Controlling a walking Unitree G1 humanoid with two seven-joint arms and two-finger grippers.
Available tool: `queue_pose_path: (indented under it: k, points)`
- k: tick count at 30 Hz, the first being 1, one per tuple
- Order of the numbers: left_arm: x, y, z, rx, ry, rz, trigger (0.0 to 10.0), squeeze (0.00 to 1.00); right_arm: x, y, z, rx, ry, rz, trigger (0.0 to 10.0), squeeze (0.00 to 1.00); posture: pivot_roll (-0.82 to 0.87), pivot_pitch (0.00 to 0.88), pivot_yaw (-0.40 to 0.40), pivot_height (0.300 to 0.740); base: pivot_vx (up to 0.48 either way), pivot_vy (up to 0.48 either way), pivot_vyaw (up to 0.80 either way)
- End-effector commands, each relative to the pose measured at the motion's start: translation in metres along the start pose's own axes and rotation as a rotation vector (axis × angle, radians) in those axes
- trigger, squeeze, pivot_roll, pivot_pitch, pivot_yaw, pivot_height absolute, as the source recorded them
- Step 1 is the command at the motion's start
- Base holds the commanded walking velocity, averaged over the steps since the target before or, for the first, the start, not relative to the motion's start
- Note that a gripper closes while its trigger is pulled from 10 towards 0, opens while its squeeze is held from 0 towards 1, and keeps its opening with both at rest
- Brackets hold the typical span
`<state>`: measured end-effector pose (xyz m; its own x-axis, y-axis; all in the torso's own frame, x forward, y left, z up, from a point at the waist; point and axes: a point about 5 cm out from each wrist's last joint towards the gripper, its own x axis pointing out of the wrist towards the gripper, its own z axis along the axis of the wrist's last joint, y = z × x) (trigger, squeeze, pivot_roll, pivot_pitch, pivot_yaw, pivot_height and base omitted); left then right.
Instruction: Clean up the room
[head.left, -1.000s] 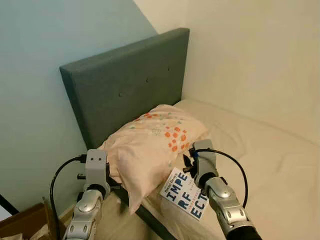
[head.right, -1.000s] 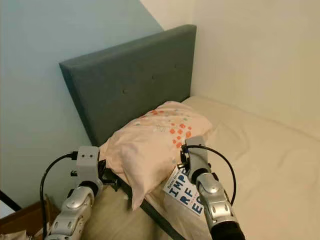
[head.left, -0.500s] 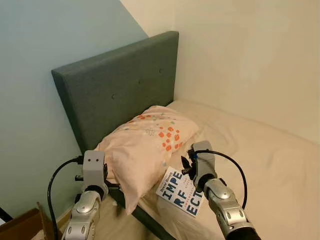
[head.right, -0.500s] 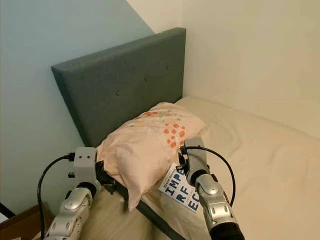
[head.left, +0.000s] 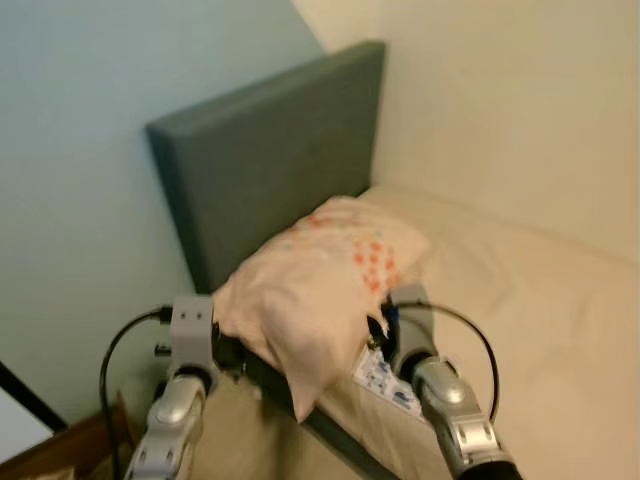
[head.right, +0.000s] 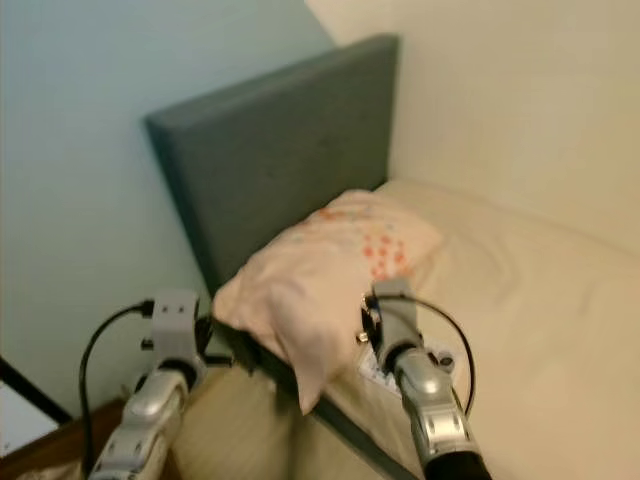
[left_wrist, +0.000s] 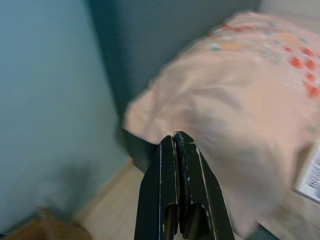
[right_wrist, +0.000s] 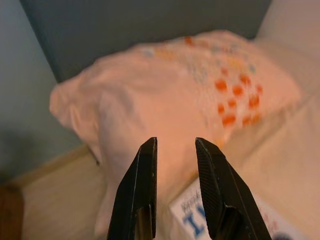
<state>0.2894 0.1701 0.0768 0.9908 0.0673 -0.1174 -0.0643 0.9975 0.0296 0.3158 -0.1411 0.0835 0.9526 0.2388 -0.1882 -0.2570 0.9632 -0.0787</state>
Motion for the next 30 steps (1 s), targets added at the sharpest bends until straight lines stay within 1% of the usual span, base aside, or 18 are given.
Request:
queue_pose_path:
  k: [1,9,16,22,23,27,30]
  points:
    - [-0.002,0.003,-0.003,0.04,0.016,0.004,10.0,0.0,-0.003,0.006,-0.009,0.029,0.028,0.006,10.0,0.0,-0.07,0.017,-0.031,0.723,0.0,-0.48,0.0]
    - [-0.001,0.004,0.001,0.048,0.005,0.005,10.0,0.0,-0.004,0.007,-0.01,0.041,0.026,-0.005,10.0,0.0,-0.07,0.021,-0.019,0.723,0.0,-0.48,0.0]
    - [0.002,0.003,0.004,0.057,-0.007,0.003,10.0,0.0,-0.006,0.005,-0.011,0.049,0.028,-0.015,10.0,0.0,-0.07,0.022,-0.014,0.723,0.0,0.0,0.0]
    - [0.001,0.004,-0.005,0.077,0.034,-0.002,10.0,0.0,-0.005,0.006,-0.011,0.048,0.033,-0.019,10.0,0.0,-0.07,0.022,-0.015,0.723,0.0,0.0,0.0]
    - [0.001,0.004,-0.009,0.082,0.047,-0.005,10.0,0.0,-0.004,0.006,-0.012,0.036,0.04,-0.023,10.0,0.0,-0.07,0.02,-0.016,0.723,0.0,0.0,0.0]
    - [-0.001,0.005,-0.011,0.066,0.058,0.009,10.0,0.0,-0.004,0.005,-0.013,0.028,0.046,-0.037,10.0,0.0,-0.07,0.02,-0.016,0.723,0.0,0.0,0.0]
    - [-0.004,0.011,-0.017,0.072,0.09,0.043,10.0,0.0,-0.004,0.003,-0.015,0.042,0.047,-0.067,10.0,0.0,-0.06,0.018,-0.021,0.723,0.0,0.0,0.0]
